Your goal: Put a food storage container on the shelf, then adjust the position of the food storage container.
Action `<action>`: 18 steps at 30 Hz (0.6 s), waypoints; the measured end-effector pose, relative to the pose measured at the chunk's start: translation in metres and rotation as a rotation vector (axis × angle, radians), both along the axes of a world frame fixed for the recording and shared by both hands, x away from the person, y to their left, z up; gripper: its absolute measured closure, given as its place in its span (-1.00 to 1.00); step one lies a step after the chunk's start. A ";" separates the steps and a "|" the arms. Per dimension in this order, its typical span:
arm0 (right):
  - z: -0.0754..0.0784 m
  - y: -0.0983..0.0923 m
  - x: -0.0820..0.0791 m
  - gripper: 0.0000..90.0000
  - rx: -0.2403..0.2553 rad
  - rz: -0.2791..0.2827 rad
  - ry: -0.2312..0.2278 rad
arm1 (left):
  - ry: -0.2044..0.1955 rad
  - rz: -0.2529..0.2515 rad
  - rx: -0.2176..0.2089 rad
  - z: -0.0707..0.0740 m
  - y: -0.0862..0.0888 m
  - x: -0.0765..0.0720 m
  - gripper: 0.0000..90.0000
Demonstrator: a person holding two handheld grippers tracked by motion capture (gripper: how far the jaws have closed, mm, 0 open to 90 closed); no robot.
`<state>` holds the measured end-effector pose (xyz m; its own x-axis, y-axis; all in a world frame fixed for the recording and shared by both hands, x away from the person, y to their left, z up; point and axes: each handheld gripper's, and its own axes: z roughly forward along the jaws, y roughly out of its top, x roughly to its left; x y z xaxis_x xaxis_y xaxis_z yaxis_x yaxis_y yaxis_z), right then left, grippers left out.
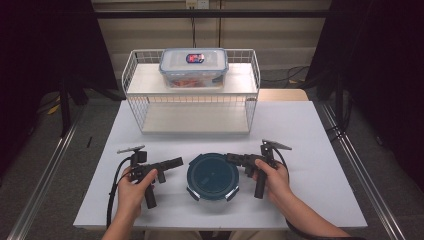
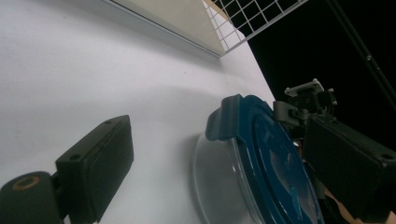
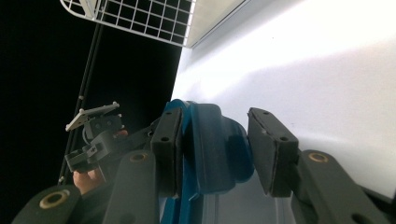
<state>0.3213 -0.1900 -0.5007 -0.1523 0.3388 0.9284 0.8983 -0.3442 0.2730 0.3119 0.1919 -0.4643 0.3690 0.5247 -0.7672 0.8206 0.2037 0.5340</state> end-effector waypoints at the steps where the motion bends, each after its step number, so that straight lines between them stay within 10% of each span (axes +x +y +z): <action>1: 0.001 -0.002 -0.001 0.28 -0.003 -0.006 0.011 | -0.002 -0.007 0.005 0.000 -0.001 0.000 -0.80; 9: 0.002 -0.003 -0.009 0.25 -0.022 -0.068 -0.009 | 0.015 -0.038 -0.006 -0.004 -0.012 0.003 -0.79; 12: 0.005 -0.003 -0.011 -0.15 -0.046 -0.137 -0.029 | 0.009 -0.035 -0.011 -0.002 -0.013 0.002 -0.79; 18: 0.011 -0.020 -0.019 -0.24 -0.067 -0.177 -0.064 | 0.013 -0.041 -0.039 0.003 -0.016 0.000 -0.76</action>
<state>0.3019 -0.2097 -0.4902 -0.1435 0.4260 0.8933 0.8056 -0.4740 0.3554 0.3116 0.1760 -0.4610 0.3799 0.4792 -0.7912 0.8353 0.1898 0.5160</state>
